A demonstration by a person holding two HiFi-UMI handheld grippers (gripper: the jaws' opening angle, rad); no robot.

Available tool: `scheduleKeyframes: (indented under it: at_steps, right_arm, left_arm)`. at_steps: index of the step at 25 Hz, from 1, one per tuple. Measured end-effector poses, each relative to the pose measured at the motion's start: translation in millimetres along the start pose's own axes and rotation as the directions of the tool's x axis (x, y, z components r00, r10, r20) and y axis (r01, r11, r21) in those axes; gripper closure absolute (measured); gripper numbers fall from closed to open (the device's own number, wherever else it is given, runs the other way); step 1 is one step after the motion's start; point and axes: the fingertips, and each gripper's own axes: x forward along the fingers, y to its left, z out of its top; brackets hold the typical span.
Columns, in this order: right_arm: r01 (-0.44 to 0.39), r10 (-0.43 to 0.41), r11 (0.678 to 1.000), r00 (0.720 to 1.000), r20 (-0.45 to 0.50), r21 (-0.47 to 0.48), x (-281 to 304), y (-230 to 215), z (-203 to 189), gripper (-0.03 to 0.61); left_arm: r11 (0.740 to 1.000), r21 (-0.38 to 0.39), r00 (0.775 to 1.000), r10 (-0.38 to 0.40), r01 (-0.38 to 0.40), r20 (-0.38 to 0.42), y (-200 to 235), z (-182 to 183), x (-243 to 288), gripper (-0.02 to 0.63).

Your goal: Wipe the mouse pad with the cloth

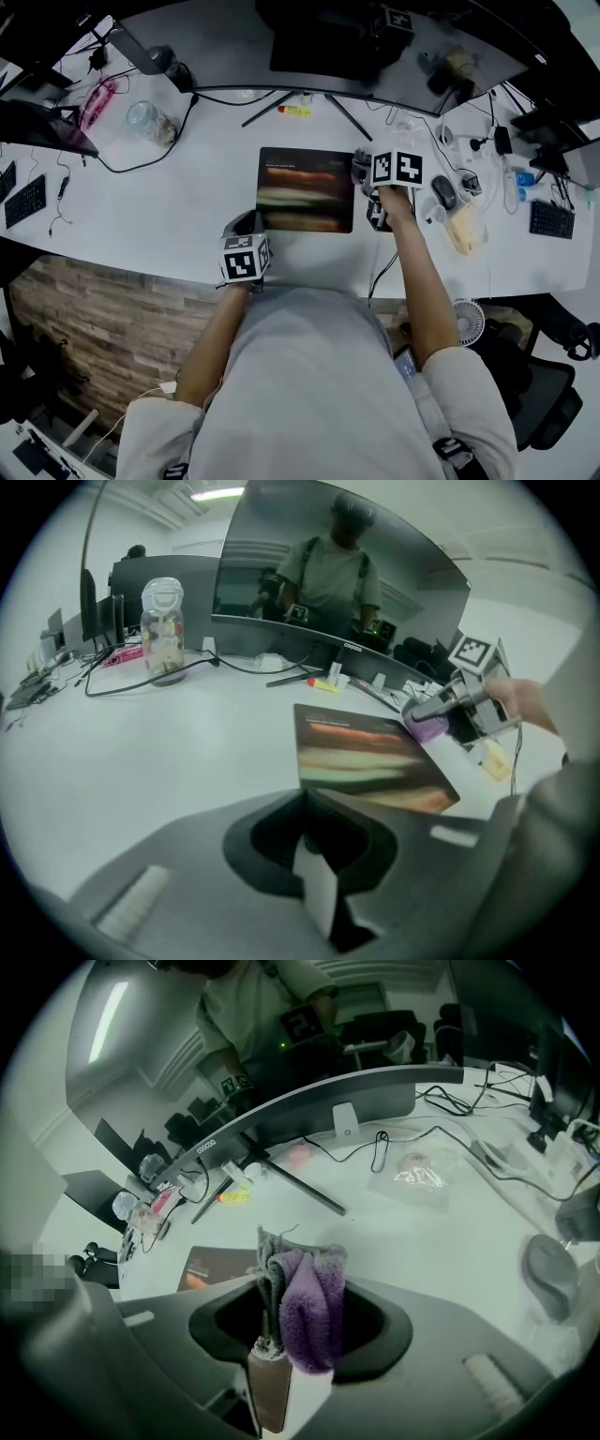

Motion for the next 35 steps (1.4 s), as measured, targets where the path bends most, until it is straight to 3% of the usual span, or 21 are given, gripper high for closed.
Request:
scheduleKeyframes:
  at_steps: [9,24,35]
  right_arm:
    - [-0.100,0.100,0.995,0.995,0.020,0.004,-1,46,-4,0.383]
    - [-0.265,0.261,0.961,0.963,-0.063,-0.075,33,169,-33,0.382]
    - [-0.315,0.308,0.946,0.947,-0.094,-0.080,55,214,-44,0.380]
  left_arm:
    - [1.000,0.019,1.000,0.021,-0.021,0.014,-1,0,0,0.614]
    - [1.000,0.019,1.000,0.017,-0.017,0.015,-1,0,-1,0.614]
    - [1.000,0.014,1.000,0.009,-0.010,0.011,2,0,0,0.614]
